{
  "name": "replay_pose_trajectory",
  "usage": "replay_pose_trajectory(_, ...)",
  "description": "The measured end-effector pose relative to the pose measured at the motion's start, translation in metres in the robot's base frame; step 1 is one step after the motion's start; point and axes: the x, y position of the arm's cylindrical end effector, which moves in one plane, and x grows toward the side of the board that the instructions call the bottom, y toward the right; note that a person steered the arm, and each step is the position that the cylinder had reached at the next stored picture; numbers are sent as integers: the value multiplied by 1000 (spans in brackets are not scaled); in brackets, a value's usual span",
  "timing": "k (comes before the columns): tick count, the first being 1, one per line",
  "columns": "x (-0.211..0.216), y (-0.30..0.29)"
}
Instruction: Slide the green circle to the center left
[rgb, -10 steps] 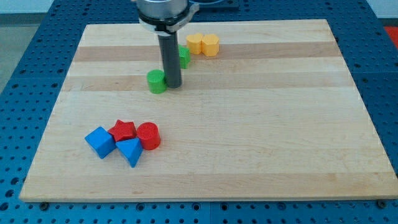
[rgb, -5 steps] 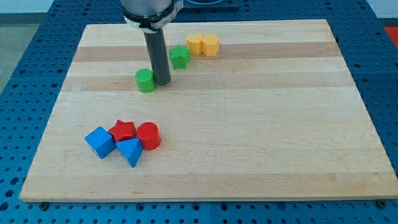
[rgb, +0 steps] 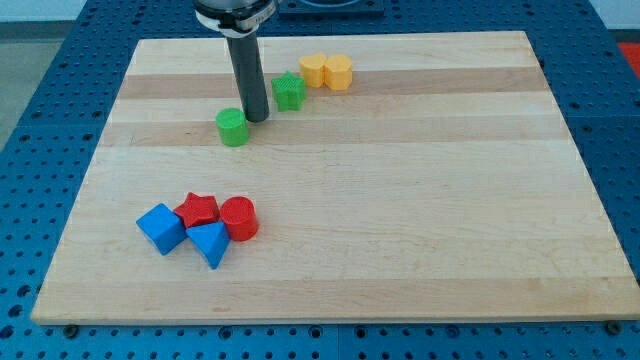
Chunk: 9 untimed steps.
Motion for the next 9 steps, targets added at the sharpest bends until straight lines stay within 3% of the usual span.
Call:
replay_pose_trajectory(7, -17, 0)
replay_pose_trajectory(9, 15, -23)
